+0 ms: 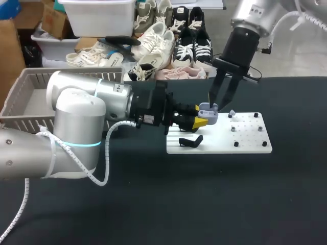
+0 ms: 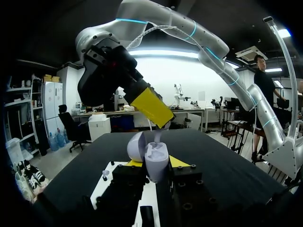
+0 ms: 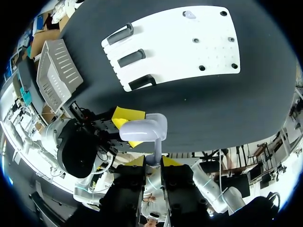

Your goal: Pick up each earbud case from the left stands, insert the matching earbuds, close the lid, and place the case in the box.

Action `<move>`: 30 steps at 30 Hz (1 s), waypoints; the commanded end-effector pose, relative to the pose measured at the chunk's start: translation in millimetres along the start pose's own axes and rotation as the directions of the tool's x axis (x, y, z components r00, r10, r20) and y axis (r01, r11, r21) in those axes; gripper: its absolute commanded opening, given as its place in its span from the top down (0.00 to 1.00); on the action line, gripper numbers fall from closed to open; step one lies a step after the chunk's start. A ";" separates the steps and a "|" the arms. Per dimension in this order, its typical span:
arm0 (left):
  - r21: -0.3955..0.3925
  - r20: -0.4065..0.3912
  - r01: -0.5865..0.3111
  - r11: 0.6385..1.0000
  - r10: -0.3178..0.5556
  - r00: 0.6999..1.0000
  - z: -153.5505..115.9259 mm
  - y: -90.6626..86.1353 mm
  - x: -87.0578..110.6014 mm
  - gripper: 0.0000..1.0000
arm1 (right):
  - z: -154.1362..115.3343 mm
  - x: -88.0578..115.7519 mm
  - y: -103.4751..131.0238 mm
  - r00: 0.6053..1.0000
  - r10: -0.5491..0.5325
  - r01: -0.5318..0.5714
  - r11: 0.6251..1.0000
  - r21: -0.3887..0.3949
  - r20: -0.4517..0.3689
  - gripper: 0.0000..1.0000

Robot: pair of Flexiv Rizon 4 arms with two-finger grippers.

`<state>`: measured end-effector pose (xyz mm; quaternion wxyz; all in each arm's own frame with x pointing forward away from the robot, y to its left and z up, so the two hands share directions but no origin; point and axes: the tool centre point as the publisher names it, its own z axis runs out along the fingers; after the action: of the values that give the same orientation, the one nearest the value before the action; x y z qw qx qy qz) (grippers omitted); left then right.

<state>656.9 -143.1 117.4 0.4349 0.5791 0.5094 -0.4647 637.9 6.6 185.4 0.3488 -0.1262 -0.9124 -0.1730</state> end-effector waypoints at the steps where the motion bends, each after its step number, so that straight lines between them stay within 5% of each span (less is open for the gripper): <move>1: 0.001 0.001 0.000 1.000 0.000 1.000 0.0 0.7 0.1 1.00 | -3.6 -4.4 1.3 1.000 0.000 0.000 1.000 0.003 -0.009 1.00; 30: 0.001 0.001 0.000 1.000 0.000 1.000 0.0 0.7 0.1 1.00 | -3.0 -8.6 -1.7 1.000 -0.007 0.008 1.000 0.012 -0.027 1.00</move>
<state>656.8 -143.2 117.4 0.4349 0.5792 0.5093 -0.4648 642.6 3.6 180.8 0.3581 -0.1197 -0.9100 -0.1712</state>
